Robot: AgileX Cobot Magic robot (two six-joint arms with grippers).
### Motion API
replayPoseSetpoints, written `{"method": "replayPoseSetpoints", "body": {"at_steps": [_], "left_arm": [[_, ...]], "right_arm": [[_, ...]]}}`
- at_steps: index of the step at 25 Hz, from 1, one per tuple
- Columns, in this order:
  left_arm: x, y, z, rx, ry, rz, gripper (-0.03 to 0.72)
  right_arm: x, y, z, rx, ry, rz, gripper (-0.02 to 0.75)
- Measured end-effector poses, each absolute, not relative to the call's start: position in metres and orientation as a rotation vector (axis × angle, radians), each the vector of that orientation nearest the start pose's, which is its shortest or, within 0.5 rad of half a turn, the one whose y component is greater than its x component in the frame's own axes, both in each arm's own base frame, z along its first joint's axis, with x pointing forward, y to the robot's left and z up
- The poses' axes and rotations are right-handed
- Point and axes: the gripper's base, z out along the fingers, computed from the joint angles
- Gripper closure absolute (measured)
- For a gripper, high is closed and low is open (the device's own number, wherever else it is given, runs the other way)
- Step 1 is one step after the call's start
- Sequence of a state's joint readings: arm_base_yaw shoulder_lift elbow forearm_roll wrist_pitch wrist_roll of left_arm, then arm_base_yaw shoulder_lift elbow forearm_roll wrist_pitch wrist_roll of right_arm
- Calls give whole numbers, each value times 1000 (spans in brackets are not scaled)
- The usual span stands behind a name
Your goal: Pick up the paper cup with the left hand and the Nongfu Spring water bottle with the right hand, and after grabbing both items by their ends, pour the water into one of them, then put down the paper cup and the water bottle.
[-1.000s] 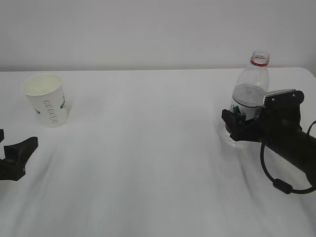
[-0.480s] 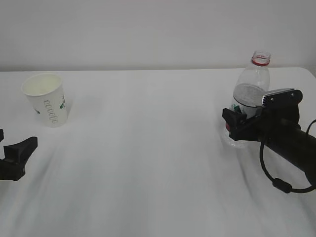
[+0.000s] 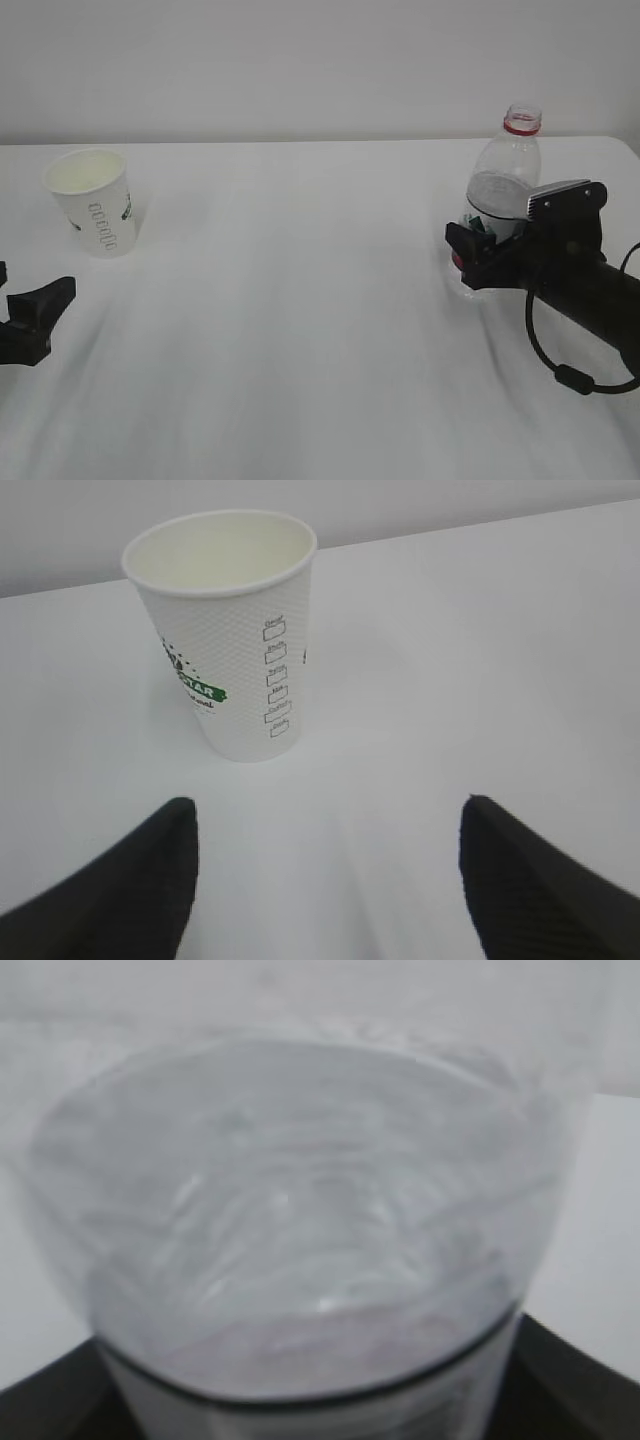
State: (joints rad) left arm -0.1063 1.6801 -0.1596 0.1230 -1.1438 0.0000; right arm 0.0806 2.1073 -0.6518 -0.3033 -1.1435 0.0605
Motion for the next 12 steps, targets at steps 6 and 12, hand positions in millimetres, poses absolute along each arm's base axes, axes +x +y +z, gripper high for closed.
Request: {"method": "replayPoseSetpoints", "body": {"at_steps": [6,12], "left_arm": [[210,-33,128,224,1850,-142,101],[210,-33,128,224,1850,-142,101]], "right_arm": [[331,53,90,-358,1782,258,188],[331,54,107,-407,1755,241,190]]}}
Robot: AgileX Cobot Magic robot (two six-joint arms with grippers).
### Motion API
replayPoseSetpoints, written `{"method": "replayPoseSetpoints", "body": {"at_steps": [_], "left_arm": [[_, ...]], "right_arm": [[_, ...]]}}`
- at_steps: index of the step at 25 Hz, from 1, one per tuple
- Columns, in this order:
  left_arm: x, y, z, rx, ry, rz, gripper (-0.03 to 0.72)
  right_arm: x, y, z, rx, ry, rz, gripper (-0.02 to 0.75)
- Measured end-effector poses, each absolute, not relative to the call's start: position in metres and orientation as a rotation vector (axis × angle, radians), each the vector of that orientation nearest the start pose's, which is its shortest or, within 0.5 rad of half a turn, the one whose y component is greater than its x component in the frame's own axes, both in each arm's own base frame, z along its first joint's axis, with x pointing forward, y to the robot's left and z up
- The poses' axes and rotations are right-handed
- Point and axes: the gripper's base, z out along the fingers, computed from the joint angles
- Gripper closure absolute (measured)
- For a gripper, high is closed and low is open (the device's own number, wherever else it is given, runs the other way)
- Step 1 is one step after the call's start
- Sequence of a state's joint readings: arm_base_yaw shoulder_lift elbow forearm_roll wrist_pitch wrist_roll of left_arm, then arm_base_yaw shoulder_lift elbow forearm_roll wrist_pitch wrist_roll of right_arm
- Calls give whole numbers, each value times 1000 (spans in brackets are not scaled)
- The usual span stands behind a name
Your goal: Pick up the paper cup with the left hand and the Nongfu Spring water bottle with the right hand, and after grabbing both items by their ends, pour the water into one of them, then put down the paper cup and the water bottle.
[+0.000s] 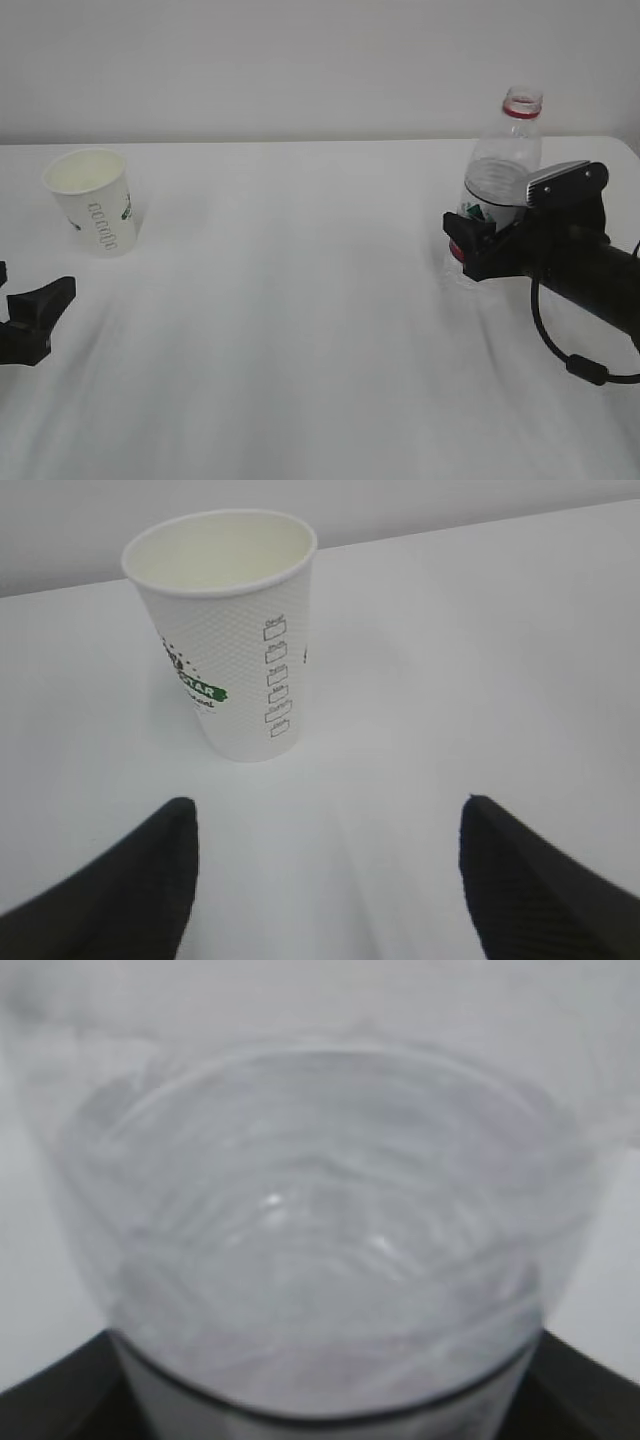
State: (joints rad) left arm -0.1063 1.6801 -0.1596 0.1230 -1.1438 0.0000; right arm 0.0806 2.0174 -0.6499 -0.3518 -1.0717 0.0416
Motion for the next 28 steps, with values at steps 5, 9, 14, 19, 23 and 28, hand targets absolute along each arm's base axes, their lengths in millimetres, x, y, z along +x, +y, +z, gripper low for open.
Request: {"method": "replayPoseSetpoints", "body": {"at_steps": [5,9,14,19,23,28], "left_arm": [[210,-33,128,224,1850,-142,101],[210,-32,128,220,1849,-140,101],[219,-33,133,213,1818,-136,101],[227,-34,137,211,1792,-135,101],[229,-33,136,198,1793,-128,101],[230,-31,126,177,1836,-117,101]], "right_arm": [[330,55,113,-420,1753,233,190],[330,55,120,-444,1747,229,190],[328,56,134,-468,1736,215,190],[327,56,144,-479,1720,204,191],[325,56,149,-498,1711,202,191],[324,58,152,-528,1702,205,191]]}}
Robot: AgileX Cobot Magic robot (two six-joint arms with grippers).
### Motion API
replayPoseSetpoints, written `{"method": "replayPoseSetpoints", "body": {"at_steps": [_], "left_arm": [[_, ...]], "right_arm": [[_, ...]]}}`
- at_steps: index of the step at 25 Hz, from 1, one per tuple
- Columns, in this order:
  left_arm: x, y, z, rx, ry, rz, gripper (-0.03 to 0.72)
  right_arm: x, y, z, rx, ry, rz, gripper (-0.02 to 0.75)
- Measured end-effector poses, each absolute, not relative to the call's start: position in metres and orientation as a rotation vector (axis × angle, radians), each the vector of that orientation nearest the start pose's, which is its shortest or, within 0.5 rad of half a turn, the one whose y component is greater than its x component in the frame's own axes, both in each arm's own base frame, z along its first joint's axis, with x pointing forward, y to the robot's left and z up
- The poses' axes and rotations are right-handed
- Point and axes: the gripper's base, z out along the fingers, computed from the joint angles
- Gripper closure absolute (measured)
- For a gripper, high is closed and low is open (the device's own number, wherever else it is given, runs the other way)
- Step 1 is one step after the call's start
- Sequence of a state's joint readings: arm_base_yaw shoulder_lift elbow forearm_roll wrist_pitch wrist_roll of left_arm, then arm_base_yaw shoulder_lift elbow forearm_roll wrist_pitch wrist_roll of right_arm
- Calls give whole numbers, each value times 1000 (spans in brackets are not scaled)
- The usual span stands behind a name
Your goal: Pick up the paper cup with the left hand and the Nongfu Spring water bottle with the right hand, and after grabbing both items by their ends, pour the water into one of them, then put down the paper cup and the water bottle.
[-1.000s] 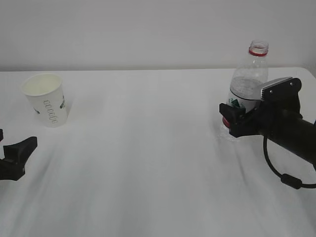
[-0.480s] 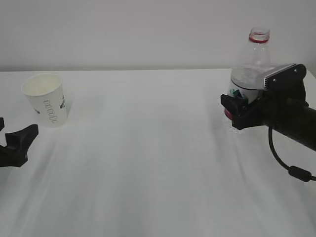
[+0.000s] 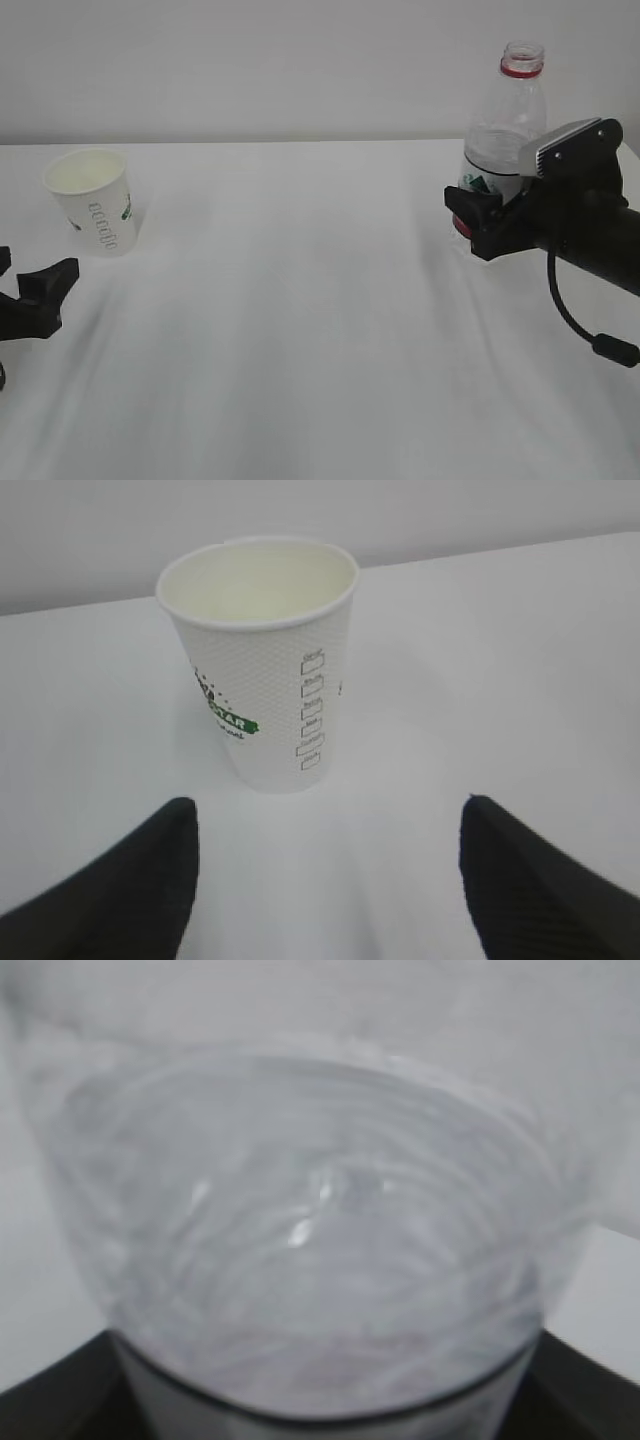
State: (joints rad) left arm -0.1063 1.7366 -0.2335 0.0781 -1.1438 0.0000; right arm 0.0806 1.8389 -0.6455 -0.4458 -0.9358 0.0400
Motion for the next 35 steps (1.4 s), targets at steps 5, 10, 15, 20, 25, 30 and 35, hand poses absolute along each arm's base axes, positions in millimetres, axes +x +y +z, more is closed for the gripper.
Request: {"method": "replayPoseSetpoints", "body": {"at_steps": [5,10,15,20,25,30,35], "left_arm": [[243,-32,117,177,1855,-116,69],[259,-34,107,173,1869,-114,3],[273,-35,97,170,1880,-112,-2],[284,-35,90,162,1883,-108,-3],[297,-36,86,157,1868,-105,-4],[308,-38,78,138,1869,-120,-4],[320,-39,80,130,1840,-122,-4]], "right_arm": [[323,58,152,-535,1701,207,193],[323,58,152,-535,1701,207,193],[323,58,152,-535,1702,206,193],[323,58,152,-538,1702,207,193],[323,58,152,-538,1702,207,193],[323,58,152,-538,1702,207,193],[323,58,152,-538,1702,207,194]]}}
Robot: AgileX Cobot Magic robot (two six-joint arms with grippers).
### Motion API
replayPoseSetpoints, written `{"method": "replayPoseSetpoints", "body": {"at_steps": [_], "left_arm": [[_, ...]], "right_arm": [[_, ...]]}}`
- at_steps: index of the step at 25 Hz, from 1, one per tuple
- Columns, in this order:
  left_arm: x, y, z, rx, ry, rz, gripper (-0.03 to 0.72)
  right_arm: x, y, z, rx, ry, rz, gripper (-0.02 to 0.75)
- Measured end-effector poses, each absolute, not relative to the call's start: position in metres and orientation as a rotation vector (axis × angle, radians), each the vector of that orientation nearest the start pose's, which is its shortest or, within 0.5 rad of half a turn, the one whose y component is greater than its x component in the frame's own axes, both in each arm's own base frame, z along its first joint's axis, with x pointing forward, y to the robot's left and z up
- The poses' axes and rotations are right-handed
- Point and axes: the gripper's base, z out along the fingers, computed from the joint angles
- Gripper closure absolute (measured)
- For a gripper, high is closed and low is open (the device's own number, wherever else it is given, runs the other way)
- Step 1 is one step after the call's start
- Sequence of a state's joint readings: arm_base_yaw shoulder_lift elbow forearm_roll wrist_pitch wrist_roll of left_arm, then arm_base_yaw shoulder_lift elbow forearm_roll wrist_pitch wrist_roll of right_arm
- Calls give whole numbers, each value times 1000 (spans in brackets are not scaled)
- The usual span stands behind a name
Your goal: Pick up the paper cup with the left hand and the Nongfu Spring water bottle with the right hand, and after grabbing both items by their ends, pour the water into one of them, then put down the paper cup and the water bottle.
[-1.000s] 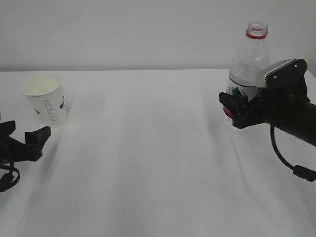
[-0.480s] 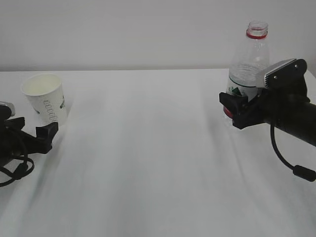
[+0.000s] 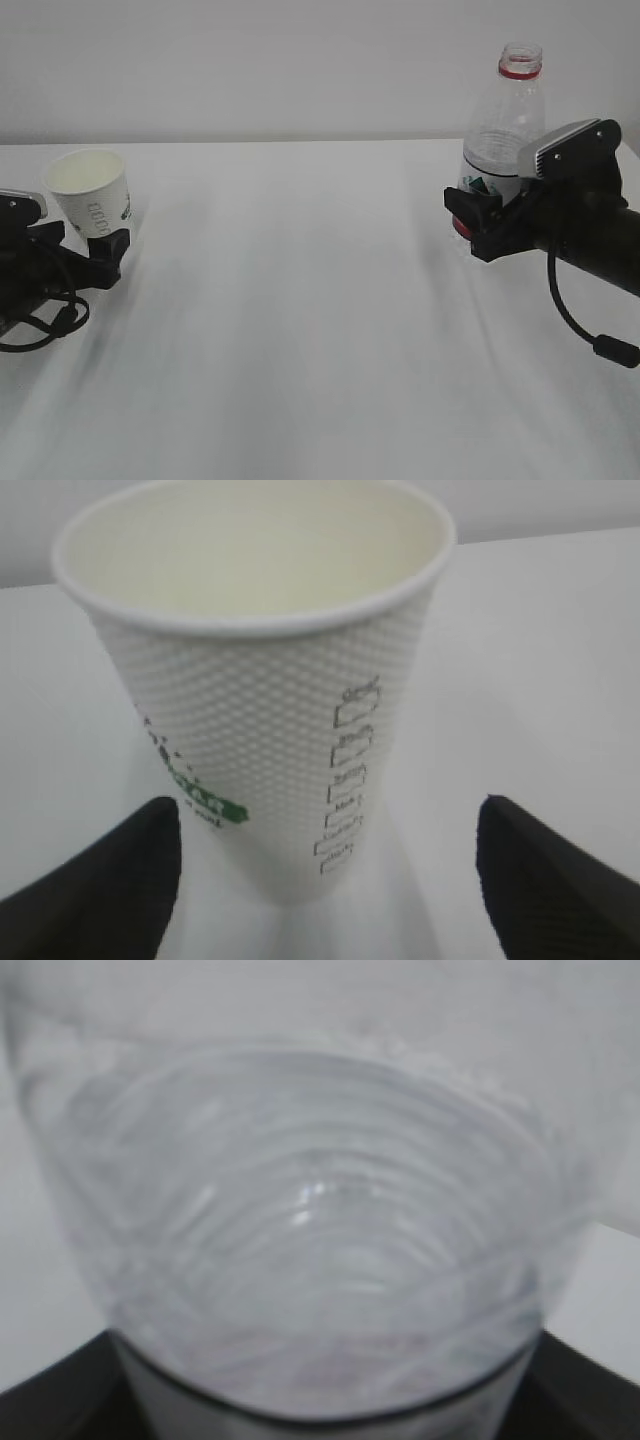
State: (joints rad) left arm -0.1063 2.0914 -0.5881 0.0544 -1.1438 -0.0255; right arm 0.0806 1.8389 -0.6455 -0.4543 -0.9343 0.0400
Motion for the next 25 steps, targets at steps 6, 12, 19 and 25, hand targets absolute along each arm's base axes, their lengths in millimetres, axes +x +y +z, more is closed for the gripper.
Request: {"method": "replayPoseSetpoints", "body": {"at_steps": [6,12,19,25], "left_arm": [[332,-40,80,126,1810,-122,-4],[338,-40,69,117,1829,-117,-3],[342,-36,70,72,1820,-94,-3],[352,-38,64,72,1810,-95,-3]], "right_arm": [[323,58,152,-538,1702,207,194],[323,58,152,-540,1701,207,194],[323,59,152,-545,1701,208,194],[322,60,151,-569,1699,214,194]]}}
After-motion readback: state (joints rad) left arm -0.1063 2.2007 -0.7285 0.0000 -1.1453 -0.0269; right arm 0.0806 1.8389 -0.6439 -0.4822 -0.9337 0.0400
